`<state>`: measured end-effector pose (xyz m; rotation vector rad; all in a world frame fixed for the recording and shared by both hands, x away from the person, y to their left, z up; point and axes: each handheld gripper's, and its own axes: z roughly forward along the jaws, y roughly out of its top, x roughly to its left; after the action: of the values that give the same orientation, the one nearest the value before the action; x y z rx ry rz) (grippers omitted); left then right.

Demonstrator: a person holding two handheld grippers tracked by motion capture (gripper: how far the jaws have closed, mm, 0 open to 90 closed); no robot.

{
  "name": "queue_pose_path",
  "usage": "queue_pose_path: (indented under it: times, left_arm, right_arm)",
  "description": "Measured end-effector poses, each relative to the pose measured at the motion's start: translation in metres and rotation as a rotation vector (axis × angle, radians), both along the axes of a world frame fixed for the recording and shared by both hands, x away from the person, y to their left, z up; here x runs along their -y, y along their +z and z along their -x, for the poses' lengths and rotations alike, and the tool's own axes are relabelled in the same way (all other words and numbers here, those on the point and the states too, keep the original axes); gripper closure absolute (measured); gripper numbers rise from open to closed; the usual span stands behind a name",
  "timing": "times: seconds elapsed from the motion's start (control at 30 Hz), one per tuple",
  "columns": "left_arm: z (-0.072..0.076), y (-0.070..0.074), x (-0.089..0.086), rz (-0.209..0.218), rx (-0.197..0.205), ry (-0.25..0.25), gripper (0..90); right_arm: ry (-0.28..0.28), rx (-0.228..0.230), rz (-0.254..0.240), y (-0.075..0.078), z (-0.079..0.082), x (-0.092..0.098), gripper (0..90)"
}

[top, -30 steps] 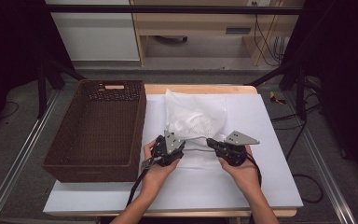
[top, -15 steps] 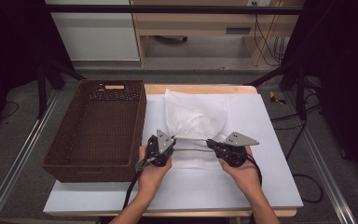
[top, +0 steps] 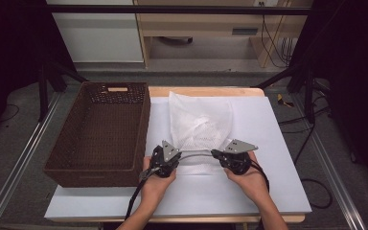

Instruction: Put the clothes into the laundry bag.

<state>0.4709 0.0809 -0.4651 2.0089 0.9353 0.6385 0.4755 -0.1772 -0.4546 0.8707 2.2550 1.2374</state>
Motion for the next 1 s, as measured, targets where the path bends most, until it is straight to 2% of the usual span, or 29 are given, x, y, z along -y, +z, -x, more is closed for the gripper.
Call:
queue_pose_path:
  times: [0.3, 0.47, 0.8, 0.9, 1.0]
  left_arm:
    - [0.004, -0.004, -0.002, 0.008, -0.015, -0.009, 72.5]
    - [0.011, 0.000, -0.004, 0.014, -0.014, -0.022, 67.6]
    - [0.026, 0.012, -0.002, 0.032, 0.007, -0.057, 66.4]
    - [0.027, 0.013, -0.001, 0.033, 0.010, -0.062, 66.7]
    - [0.020, 0.012, 0.002, 0.036, 0.005, -0.056, 67.8]
  right_arm:
    - [0.005, -0.051, 0.083, -0.013, -0.009, -0.005, 88.7]
    - [0.014, -0.070, 0.117, -0.019, -0.012, -0.008, 88.5]
    - [0.020, -0.086, 0.141, -0.023, -0.015, -0.011, 87.8]
    - [0.020, -0.093, 0.145, -0.024, -0.014, -0.011, 87.1]
    - [0.028, -0.091, 0.153, -0.025, -0.015, -0.012, 84.7]
